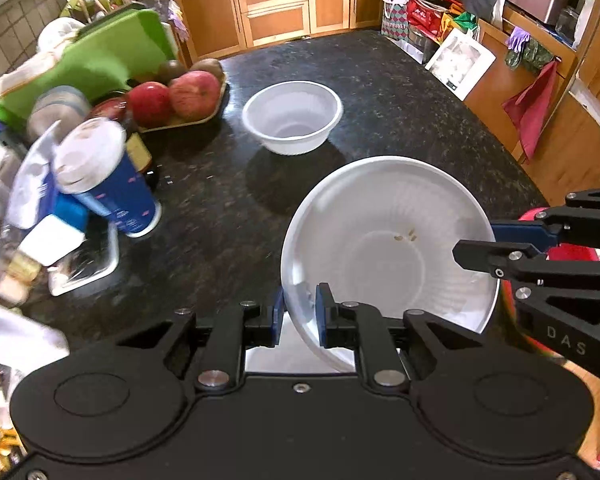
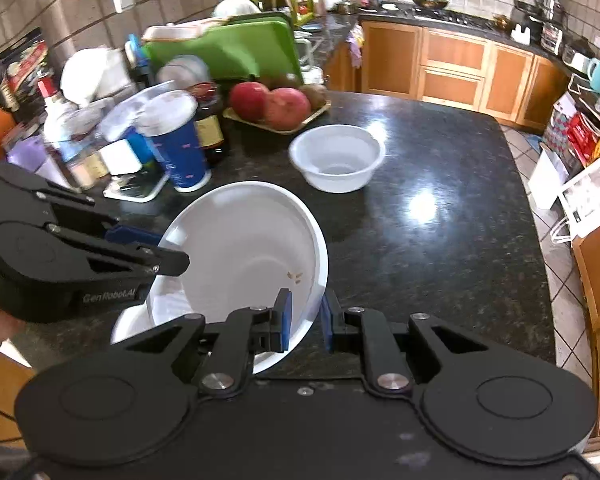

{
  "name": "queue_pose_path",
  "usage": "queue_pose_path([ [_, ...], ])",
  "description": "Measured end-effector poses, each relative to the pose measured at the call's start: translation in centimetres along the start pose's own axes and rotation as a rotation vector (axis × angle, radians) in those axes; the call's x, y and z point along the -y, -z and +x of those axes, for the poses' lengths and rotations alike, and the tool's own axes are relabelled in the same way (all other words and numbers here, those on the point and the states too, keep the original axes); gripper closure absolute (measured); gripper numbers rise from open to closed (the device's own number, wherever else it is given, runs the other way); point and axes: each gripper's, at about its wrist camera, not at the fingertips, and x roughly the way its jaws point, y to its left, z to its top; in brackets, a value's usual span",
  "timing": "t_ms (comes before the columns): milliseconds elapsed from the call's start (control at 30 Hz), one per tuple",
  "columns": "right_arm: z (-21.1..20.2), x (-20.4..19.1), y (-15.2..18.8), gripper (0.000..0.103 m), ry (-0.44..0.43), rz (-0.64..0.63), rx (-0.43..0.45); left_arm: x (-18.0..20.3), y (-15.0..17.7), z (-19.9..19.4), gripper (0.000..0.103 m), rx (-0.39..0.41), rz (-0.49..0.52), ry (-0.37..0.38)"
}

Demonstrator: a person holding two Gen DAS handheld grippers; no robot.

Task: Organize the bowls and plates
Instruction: 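Carry the held white bowl over the other white bowl with both grippers, then lower the held white bowl into the other white bowl with both grippers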

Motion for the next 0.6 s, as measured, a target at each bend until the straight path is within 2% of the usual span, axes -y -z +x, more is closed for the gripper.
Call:
queue_pose_path([
  [267, -1.3, -4.2, 1.7, 0.085, -0.018, -0.015, -0.025, -1.6, 3.3, -2.6, 0.081, 0.015, 0.027, -0.015],
  [600, 0.0, -6.0, 2.9, 0.085, -0.022, 0.003, -0.1, -2.8, 5.6, -1.1, 0.08, -0.078, 0.039, 0.024],
])
